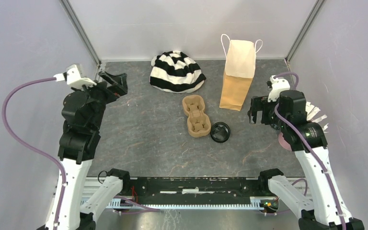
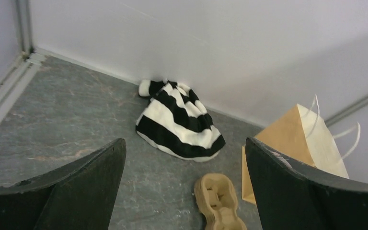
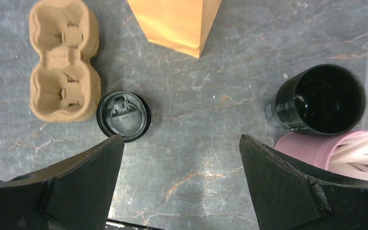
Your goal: Pack the takeout coffee
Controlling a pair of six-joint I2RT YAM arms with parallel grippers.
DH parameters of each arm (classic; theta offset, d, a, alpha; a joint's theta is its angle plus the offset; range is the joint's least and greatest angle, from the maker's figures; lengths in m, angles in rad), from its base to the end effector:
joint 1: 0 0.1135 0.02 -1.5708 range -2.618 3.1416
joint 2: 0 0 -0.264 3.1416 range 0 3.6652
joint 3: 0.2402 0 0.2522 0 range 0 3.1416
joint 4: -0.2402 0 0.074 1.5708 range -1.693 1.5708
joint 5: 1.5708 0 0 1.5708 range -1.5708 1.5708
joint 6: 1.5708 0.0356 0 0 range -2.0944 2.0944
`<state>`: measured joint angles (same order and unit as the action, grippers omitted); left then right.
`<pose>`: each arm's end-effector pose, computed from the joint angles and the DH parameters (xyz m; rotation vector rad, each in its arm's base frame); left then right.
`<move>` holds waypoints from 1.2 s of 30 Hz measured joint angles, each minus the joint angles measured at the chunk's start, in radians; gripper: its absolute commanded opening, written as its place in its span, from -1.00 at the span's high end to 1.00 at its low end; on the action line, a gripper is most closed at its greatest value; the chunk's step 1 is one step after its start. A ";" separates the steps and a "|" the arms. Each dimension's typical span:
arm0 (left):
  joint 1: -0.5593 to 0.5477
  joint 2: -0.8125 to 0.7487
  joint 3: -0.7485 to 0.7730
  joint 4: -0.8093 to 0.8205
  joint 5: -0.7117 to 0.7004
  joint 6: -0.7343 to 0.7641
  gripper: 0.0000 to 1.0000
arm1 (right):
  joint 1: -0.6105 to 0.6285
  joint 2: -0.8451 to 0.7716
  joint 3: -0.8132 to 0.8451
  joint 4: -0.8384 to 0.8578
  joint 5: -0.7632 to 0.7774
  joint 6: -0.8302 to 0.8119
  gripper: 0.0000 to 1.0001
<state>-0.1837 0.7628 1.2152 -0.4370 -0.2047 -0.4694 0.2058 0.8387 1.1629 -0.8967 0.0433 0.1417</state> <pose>0.1312 -0.0170 0.4586 -0.3827 1.5192 -0.3560 0.1459 0.0289 0.3854 -0.0434 2.1463 0.1565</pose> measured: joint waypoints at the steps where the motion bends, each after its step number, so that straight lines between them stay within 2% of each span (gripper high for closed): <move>1: -0.011 0.009 -0.001 -0.004 0.013 0.000 -0.99 | 0.000 0.001 -0.023 0.005 -0.019 -0.004 -0.96; 5: -0.050 0.067 -0.001 -0.014 0.061 0.002 -0.99 | 0.000 0.030 -0.072 0.009 -0.018 -0.008 -0.93; 9: -0.073 0.140 0.002 -0.037 0.095 0.018 -0.99 | 0.000 0.066 -0.107 0.016 0.076 0.003 -0.70; 11: -0.076 0.166 0.002 -0.049 0.106 0.023 -0.99 | -0.013 0.085 -0.107 0.018 0.135 0.013 -0.68; 18: -0.076 0.211 0.019 -0.059 0.136 0.032 -0.99 | -0.178 0.158 -0.107 0.040 0.191 0.010 -0.61; 25: -0.091 0.287 0.069 -0.076 0.160 0.035 -0.99 | -0.356 0.312 -0.097 0.155 0.079 0.001 -0.59; 29: -0.136 0.315 0.089 -0.094 0.159 0.071 -0.99 | -0.432 0.422 -0.046 0.181 -0.011 -0.018 -0.46; 36: -0.181 0.330 0.093 -0.100 0.235 0.136 -0.99 | -0.533 0.532 0.037 0.228 -0.203 -0.011 -0.41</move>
<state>-0.3649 1.0931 1.3079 -0.5365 0.0299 -0.3336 -0.3275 1.3705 1.2003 -0.6689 -0.1593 0.1307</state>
